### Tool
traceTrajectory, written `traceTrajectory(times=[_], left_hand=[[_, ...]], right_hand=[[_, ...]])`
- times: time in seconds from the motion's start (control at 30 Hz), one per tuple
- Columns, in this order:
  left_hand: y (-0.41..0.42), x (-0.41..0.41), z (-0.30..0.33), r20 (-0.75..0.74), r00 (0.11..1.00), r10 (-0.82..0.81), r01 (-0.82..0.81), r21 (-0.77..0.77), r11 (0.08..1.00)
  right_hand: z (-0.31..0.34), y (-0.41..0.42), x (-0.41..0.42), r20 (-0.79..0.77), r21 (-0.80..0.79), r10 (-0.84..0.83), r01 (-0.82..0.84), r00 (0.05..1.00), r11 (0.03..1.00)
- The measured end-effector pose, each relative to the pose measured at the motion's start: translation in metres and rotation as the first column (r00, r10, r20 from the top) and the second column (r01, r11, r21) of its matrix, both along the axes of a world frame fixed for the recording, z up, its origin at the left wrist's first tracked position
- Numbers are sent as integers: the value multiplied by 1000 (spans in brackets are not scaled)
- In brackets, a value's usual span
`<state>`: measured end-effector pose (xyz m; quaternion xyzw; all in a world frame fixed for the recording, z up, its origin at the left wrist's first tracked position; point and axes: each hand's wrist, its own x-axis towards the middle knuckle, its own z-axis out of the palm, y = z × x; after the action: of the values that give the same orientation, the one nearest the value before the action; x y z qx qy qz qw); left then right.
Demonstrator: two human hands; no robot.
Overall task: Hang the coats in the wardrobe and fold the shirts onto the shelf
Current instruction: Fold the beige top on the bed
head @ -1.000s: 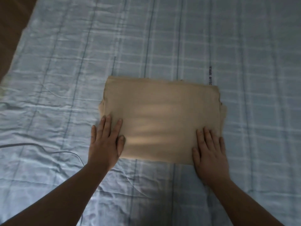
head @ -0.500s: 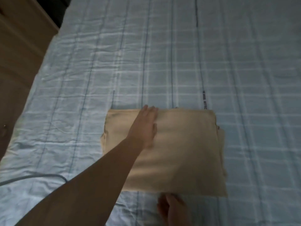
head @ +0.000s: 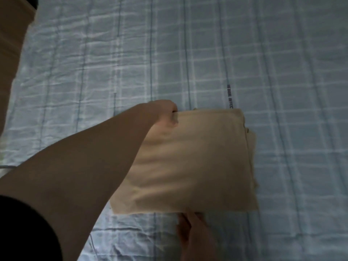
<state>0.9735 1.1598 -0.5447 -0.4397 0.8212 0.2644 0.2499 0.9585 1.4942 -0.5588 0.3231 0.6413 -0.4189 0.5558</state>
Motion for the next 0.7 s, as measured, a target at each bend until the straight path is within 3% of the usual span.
traceTrajectory(times=[0.13,0.4,0.53,0.7], left_hand=[[7,4,-1,-15,1000,13,-14,-36,999],[18,24,28,-196,970,143,-145,5,989],[23,39,64,-241,950,200,-203,9,979],[41,79,130,-403,803,439,-437,102,894]], right_hand=[[4,-4,0,-18,-11,37,-37,999,999],[16,-6,3,-113,-46,62,-68,992,997],[36,0,5,-56,-216,45,-57,997,975],[71,12,-7,-143,-364,84,-131,986,922]])
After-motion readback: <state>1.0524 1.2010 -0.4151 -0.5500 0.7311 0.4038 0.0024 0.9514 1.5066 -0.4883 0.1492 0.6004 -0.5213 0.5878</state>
